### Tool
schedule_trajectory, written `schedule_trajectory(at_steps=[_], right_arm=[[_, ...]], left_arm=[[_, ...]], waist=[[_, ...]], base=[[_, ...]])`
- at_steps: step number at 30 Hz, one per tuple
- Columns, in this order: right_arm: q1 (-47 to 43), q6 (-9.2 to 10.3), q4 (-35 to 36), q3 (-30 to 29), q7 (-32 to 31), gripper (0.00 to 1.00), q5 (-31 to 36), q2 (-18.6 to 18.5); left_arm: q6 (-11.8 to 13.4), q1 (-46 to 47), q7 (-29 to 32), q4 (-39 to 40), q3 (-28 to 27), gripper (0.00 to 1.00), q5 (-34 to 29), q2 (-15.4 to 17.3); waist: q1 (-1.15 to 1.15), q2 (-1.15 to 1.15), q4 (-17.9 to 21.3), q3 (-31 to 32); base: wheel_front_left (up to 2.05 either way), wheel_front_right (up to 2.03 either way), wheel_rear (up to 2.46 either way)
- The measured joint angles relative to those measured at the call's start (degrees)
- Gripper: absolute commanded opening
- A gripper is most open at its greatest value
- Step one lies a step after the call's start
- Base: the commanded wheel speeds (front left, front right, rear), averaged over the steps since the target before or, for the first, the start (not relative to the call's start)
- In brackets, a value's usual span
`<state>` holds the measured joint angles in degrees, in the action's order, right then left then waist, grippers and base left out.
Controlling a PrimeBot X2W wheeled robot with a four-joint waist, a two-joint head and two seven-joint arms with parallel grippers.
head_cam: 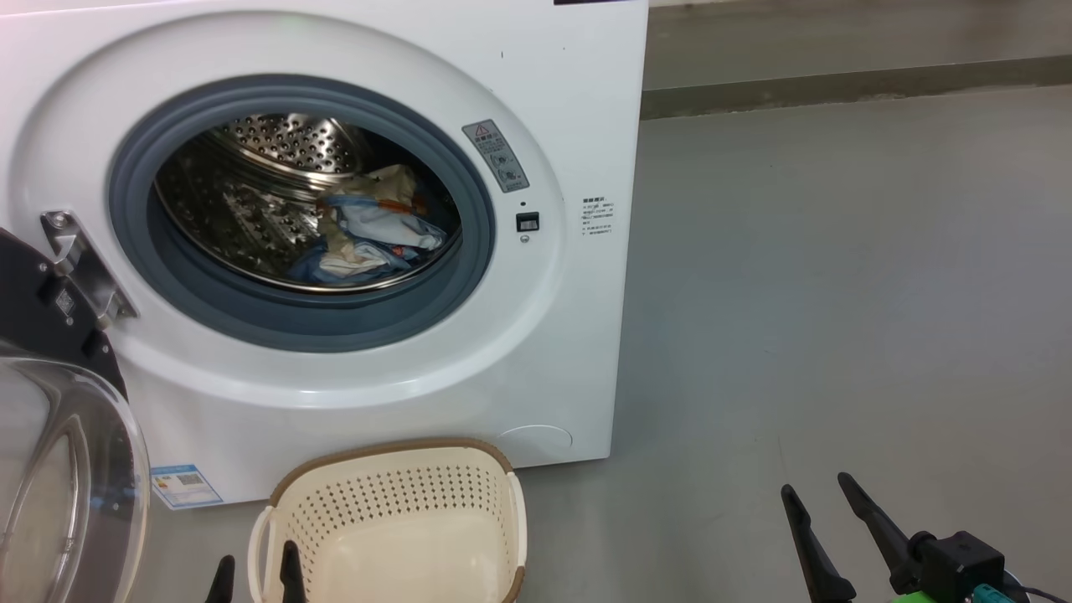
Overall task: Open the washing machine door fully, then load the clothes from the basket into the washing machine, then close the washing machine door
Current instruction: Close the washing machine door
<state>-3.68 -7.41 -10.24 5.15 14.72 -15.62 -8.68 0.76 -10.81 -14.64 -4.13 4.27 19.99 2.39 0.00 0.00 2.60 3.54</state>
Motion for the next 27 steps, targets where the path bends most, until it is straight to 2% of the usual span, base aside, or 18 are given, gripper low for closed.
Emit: schedule_trajectory(at_steps=[8,20,27], right_arm=[[0.0,0.01,0.0,0.0,0.0,1.00,0.0,0.1],[0.0,0.00,0.1,0.0,0.0,1.00,0.0,0.4],[0.0,0.01,0.1,0.0,0.0,1.00,0.0,0.6]], left_arm=[[0.5,0.0,0.0,0.0,0.0,1.00,0.0,0.0],[0.5,0.1,0.0,0.0,-0.1,1.00,0.0,0.0],[0.5,0.1,0.0,0.0,-0.1,1.00,0.0,0.0]], waist=[[0.00,0.00,-0.1,-0.3],[0.00,0.00,-0.2,-0.6],[0.00,0.00,-0.3,-0.8]], base=[[-0.48,0.48,0.00],[-1.50,1.50,0.00],[-0.74,0.74,0.00]])
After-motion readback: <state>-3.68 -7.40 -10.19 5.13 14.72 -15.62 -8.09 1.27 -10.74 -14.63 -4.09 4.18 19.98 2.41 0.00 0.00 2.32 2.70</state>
